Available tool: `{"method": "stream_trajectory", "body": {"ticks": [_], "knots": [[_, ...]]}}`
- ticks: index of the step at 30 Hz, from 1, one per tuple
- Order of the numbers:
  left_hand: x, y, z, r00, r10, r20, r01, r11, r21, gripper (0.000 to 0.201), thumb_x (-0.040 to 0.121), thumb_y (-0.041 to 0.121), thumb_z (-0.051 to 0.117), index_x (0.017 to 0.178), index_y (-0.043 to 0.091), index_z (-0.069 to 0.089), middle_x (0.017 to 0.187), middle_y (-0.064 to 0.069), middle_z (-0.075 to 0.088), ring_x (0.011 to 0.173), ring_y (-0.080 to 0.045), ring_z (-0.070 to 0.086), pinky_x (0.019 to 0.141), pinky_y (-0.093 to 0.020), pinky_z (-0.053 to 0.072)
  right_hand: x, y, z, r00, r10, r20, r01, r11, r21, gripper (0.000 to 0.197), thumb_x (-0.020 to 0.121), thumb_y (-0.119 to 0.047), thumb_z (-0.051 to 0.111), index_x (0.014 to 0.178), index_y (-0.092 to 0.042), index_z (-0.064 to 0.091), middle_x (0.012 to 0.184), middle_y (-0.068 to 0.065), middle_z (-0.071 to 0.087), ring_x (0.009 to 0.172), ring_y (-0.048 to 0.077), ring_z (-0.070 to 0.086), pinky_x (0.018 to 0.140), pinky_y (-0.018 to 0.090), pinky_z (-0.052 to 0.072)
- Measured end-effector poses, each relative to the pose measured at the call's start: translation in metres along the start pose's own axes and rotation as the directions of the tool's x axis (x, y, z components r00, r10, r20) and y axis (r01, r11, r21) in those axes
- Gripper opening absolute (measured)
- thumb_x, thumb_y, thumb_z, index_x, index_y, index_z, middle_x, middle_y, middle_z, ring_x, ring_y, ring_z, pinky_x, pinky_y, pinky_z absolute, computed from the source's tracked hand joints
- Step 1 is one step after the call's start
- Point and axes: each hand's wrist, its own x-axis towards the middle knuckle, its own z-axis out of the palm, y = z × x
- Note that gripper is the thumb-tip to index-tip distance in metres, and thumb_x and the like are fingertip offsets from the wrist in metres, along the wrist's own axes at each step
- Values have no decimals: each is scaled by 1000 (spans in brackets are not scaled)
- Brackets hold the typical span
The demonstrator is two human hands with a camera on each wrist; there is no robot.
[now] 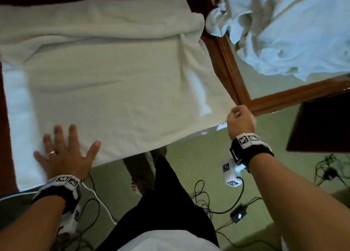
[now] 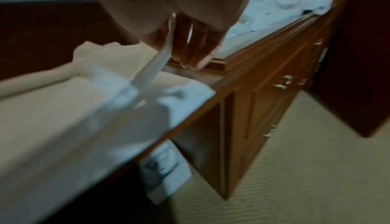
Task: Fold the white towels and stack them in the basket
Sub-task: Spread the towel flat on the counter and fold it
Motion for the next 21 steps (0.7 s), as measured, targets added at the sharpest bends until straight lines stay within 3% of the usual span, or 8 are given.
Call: {"method": "stream_trajectory", "body": {"ticks": [2,4,6,8,9,13,17,21], "knots": [[1,0,-1,1000,2,2,-2,1000,2,100,77,93,8,158,35,1,169,-3,-5,153,-35,-1,116,-67,4,-6,28,-2,993,77,91,-58,978,-198,19,88,-13,56,101,-12,70,111,17,65,103,38,56,83,34,43],[0,0,-1,1000,2,2,-2,1000,-8,101,76,93,10,159,35,3,169,-3,-4,153,-35,0,116,-68,5,-16,38,-1,996,9,92,17,960,-279,19,87,-18,57,100,-13,70,118,14,60,108,38,51,86,37,43],[-1,0,-3,1000,6,6,-6,1000,-6,101,76,93,11,158,35,3,169,-3,-3,153,-36,1,116,-68,6,-26,35,3,970,-193,149,229,930,-286,28,88,-21,58,113,-11,66,129,13,55,116,36,47,92,44,45],[0,-2,-6,1000,8,12,-7,1000,-6,102,75,94,12,158,36,4,169,-3,-2,153,-36,2,116,-68,7,-32,35,12,868,-400,293,481,824,-300,39,90,-27,56,125,-11,60,139,17,51,122,39,48,95,49,47],[0,-3,-7,1000,8,20,-8,1000,0,103,74,95,12,158,36,5,169,-3,-2,153,-37,2,116,-68,8,-34,35,16,837,-428,341,531,786,-317,40,91,-29,53,125,-11,60,141,19,50,122,41,49,94,50,48],[0,-5,-15,1000,17,9,-17,1000,14,103,72,94,15,155,32,17,165,-8,12,149,-39,14,113,-68,17,-27,6,16,907,-319,274,412,801,-434,30,88,-28,50,96,-6,69,116,14,59,102,36,52,79,44,47],[8,2,-27,1000,24,-8,-24,1000,-8,98,76,88,20,151,25,27,158,-16,24,145,-42,20,114,-69,18,-9,-47,30,800,-489,347,593,731,-338,37,87,-31,52,113,-9,67,129,18,56,112,42,54,84,49,49],[24,3,-30,997,-40,62,39,999,4,93,78,92,20,155,44,4,166,-5,-5,152,-36,-2,116,-69,11,1,-81,58,703,-318,636,630,694,-349,63,98,-50,42,154,-32,17,166,7,1,150,38,7,116,58,25]]}}
